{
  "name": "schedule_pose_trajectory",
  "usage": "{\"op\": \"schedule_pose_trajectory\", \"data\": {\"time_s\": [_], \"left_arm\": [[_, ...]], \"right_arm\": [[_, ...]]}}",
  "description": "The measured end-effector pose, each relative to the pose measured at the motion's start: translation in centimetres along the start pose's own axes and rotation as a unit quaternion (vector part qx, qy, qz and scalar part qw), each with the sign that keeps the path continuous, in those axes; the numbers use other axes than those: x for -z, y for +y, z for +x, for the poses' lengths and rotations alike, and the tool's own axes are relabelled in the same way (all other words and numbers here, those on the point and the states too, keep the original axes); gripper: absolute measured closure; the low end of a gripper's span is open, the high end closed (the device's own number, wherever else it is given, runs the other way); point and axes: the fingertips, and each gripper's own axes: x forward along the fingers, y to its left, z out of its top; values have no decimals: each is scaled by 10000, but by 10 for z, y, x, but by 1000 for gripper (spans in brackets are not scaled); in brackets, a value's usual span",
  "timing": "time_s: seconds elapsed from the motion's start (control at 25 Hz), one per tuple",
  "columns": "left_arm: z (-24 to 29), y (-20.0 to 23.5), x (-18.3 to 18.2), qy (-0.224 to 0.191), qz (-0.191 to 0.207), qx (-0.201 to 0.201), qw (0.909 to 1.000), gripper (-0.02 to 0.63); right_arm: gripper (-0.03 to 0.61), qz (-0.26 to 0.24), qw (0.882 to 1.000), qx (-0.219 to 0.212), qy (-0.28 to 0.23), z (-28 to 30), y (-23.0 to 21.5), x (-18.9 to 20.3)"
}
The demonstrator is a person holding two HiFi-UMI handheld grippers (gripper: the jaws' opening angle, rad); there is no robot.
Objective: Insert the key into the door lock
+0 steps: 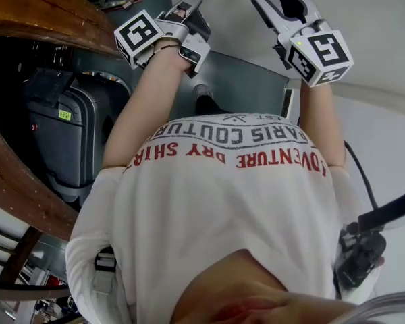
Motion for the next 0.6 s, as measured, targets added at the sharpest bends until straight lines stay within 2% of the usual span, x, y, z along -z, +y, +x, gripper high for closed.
{"op": "schedule_pose_trajectory", "data": {"time_s": [0.48, 0.6], "left_arm": [[4, -2, -2, -147, -141, -84, 9998, 592], [4, -2, -3, -152, -26, -169, 9997, 592]], "right_arm": [[430, 0, 10000, -44, -38, 0, 1, -2], [431, 0, 10000, -54, -42, 0, 1, -2]]}}
